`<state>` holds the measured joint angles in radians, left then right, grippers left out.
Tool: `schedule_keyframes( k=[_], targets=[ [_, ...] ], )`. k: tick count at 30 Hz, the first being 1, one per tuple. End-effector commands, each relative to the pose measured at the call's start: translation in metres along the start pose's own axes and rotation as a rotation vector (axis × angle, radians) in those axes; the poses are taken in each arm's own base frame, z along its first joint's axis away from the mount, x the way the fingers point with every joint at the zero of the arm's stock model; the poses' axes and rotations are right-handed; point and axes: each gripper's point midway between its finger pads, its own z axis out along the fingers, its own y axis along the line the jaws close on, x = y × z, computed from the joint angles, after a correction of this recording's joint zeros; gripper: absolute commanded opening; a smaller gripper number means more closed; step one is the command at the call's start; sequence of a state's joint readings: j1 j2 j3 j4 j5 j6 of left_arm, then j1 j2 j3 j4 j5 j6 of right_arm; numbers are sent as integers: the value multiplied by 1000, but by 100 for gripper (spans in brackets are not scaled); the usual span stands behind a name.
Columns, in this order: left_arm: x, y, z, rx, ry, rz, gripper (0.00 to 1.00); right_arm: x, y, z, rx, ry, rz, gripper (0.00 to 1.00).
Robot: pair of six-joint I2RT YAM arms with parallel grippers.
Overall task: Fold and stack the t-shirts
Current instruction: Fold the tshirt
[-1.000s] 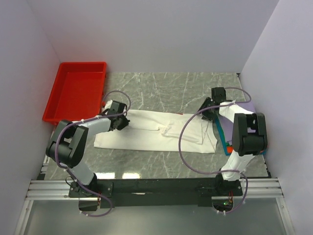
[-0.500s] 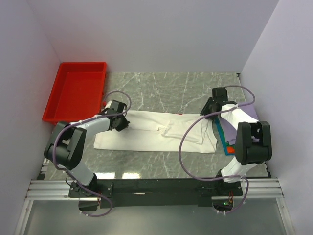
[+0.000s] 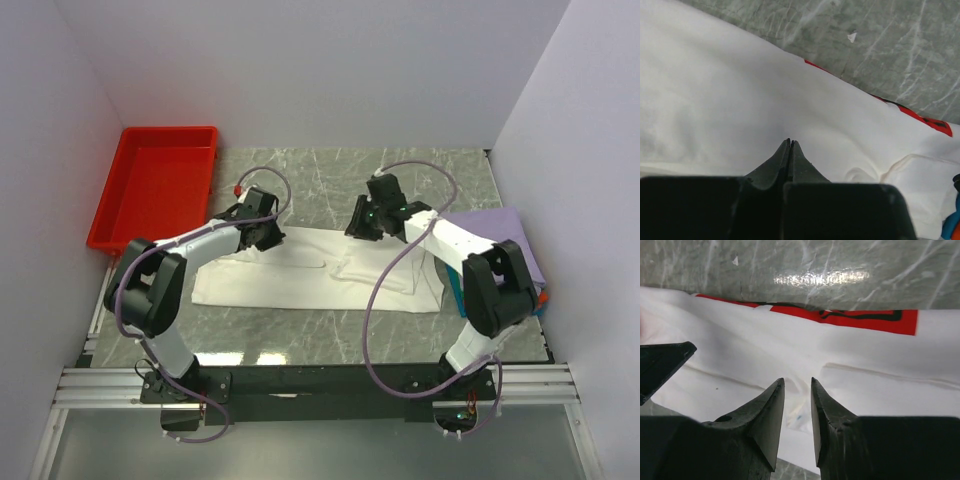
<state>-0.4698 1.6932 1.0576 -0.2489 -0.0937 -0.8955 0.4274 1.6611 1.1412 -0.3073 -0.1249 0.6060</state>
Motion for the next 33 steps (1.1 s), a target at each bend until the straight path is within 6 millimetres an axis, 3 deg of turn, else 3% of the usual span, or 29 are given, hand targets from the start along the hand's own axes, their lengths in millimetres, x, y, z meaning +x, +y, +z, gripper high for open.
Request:
schedule_keyframes(
  k=[1,5,6,12,17,20,25,33],
  targets=[
    [-9,-12,8,25,-9,36,1,-3,20,20,-36,11,5,35],
    [-5,0,17,-28,-3,46,1,0,18,43,-12,52,1,34],
    [-5,4,19,-48,-6,46,1,8,9,54,20,86,4,33],
    [0,24,22,-126,-1,60,1,-4,-15,86,136,106,19,33],
    [10,39,26,-164,16,59,1,-11,-11,87,127,102,39,34],
    [12,43,26,-174,20,58,1,-21,-10,72,126,61,37,35],
    [11,44,22,-176,18,60,1,-36,-31,66,150,37,66,36],
    [8,41,20,-171,16,62,1,-38,-64,90,231,87,59,36]
  ],
)
